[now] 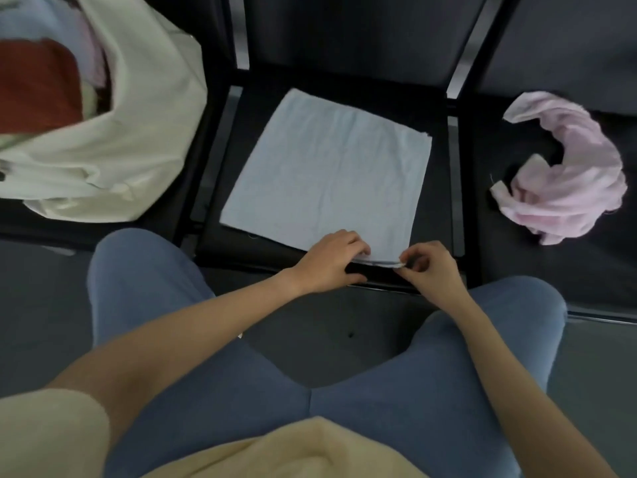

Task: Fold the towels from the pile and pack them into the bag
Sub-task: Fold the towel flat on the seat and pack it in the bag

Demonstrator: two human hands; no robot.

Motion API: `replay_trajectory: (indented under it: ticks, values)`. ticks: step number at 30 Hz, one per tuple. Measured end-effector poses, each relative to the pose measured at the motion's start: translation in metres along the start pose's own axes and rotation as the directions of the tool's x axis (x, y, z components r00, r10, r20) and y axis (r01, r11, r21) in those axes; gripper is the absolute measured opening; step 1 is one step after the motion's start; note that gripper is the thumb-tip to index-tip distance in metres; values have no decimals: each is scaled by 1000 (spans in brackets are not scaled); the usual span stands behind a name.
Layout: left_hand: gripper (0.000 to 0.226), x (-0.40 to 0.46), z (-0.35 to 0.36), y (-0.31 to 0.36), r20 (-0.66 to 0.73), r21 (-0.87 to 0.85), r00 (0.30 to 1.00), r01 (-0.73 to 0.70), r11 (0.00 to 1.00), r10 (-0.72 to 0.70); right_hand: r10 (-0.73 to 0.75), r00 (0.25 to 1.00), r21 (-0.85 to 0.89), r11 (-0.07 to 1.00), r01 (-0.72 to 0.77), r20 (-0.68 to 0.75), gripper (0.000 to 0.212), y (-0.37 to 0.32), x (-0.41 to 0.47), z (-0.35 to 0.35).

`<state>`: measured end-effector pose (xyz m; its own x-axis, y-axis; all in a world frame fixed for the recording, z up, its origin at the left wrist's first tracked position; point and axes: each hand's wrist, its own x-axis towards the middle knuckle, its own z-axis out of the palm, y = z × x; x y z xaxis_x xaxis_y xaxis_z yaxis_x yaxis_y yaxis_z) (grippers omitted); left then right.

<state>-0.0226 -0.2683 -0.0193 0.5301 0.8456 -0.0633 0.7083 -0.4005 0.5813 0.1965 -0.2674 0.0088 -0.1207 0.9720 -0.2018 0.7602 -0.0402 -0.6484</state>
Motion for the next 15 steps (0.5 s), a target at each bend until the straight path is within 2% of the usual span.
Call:
replay_trajectory:
  ticks: [3,6,7,9,11,13,15]
  values:
    - [28,13,18,8,-58,-68,998,-35,997,31,-18,990,-11,1000,20,137,18,4,7,-10]
    - [10,19,29,11,-120,-36,991,-58,998,54,-23,904,-16,999,33,427,20,7,31,-34]
    - [8,21,31,11,-133,-22,989,-60,998,57,-21,886,-16,999,32,462,16,7,44,-41]
    - [8,22,32,12,-148,-9,988,-56,998,54,-33,939,-56,997,56,343,10,6,78,-48]
    - [11,24,30,16,-138,-28,990,-39,999,35,-20,996,-108,994,30,91,13,5,121,-48]
    - [17,28,26,18,-111,-45,994,-19,999,14,55,990,-69,996,-64,-127,17,0,162,-44]
    - [20,33,20,19,-68,-48,998,-5,999,2,164,961,-16,985,-172,-222,11,-3,199,-40]
